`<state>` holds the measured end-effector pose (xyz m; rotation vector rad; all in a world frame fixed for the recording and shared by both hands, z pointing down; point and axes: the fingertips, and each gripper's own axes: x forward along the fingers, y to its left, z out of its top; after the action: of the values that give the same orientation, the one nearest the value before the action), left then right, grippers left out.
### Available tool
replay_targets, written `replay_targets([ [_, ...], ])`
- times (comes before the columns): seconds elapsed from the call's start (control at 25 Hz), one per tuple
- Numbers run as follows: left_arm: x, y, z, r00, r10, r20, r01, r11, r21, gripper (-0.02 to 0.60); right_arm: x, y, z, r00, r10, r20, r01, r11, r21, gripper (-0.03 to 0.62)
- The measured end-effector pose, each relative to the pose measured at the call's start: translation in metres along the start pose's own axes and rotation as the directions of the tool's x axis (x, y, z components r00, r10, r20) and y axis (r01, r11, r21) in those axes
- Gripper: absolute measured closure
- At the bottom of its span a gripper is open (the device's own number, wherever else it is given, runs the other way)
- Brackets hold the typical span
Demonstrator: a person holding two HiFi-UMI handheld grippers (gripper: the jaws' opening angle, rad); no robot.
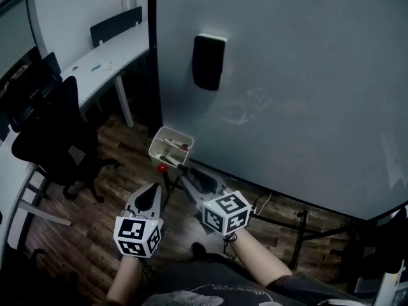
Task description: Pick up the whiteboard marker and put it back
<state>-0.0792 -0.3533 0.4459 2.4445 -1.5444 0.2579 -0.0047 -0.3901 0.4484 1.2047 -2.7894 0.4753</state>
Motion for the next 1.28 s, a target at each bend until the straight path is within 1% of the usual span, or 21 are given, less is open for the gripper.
replay_targets([
  [0.2, 0.006, 0.007, -0.003, 1.000, 0.020, -0.015, -0.020, 1.000, 0.000, 0.568, 0.020, -0.008, -0.004, 1.000, -0.007, -0.017, 0.007, 1.000, -0.028, 0.461],
  [0.6, 0.003, 0.021, -0.008, 0.998, 0.056, -0.031, -0.056, 0.998, -0.018, 0.568, 0.036, -0.012, -0.012, 0.999, -0.044, -0.022, 0.043, 0.998, -0.049, 0.464],
  [0.68, 0.002, 0.023, -0.008, 0.998, 0.060, -0.030, -0.060, 0.998, -0.019, 0.568, 0.038, -0.013, -0.012, 0.998, -0.055, -0.025, 0.054, 0.997, -0.053, 0.470],
  [0.76, 0.000, 0.025, -0.008, 0.998, 0.061, -0.028, -0.061, 0.998, -0.020, 0.568, 0.038, -0.015, -0.013, 0.997, -0.070, -0.025, 0.068, 0.996, -0.055, 0.500],
  [0.84, -0.003, 0.025, -0.009, 0.998, 0.059, -0.028, -0.059, 0.998, -0.020, 0.568, 0.038, -0.016, -0.012, 0.996, -0.080, -0.026, 0.079, 0.995, -0.064, 0.502],
  [1.12, -0.014, 0.025, -0.008, 0.999, 0.043, -0.014, -0.044, 0.999, -0.015, 0.568, 0.029, -0.008, 0.001, 0.996, -0.086, 0.018, 0.087, 0.993, -0.079, 0.505],
  [1.28, -0.025, 0.024, -0.009, 1.000, 0.028, -0.006, -0.028, 1.000, -0.015, 0.568, 0.019, -0.001, 0.013, 0.992, -0.109, 0.063, 0.114, 0.991, -0.076, 0.505],
])
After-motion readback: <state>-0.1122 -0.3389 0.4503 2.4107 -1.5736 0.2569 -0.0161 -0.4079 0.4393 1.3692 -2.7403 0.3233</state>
